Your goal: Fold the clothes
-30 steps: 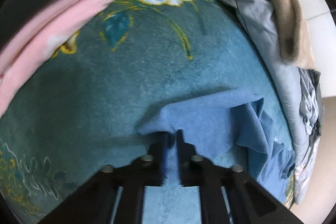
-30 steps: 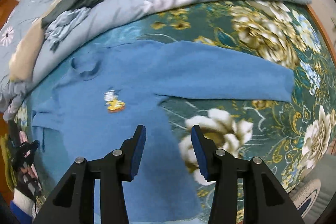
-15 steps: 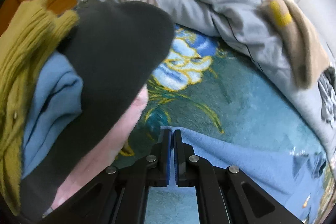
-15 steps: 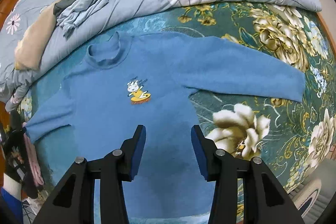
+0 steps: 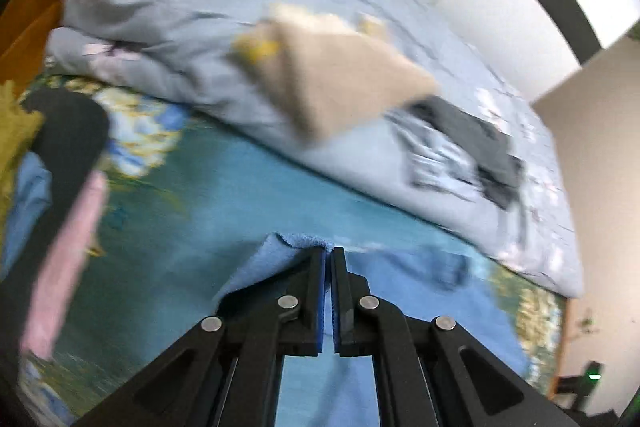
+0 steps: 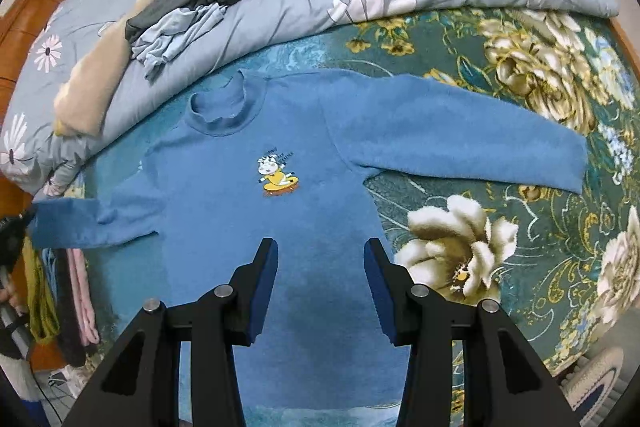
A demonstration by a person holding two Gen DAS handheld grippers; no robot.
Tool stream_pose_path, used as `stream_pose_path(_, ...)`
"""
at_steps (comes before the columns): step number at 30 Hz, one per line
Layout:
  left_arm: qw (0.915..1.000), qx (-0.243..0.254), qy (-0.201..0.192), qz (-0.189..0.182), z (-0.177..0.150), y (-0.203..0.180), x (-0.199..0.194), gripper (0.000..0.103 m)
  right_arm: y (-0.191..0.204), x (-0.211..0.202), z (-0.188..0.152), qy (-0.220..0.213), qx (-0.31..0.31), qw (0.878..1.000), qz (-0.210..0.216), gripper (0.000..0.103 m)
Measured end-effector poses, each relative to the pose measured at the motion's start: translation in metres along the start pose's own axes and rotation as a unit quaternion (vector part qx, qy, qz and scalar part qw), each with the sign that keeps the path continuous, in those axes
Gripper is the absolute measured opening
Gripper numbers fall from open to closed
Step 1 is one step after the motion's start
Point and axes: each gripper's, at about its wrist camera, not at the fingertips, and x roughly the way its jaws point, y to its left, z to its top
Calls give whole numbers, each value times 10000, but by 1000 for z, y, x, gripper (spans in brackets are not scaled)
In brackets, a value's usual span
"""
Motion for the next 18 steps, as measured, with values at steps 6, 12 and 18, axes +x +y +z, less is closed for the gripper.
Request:
stream_pose_path(6,9972,162,516,-521,-36,-129,44,3,-50,-6,9,10,151,9989,433,46)
stream_pose_path(12,9885,634,1202,-667,-91,-247,133,3,-113,-10,15,40,370,9982,475,46)
stream_pose_path(18,9764,948,1839,-613,-140,-302,205,3,-169,-8,13,69,697,9966,428,46)
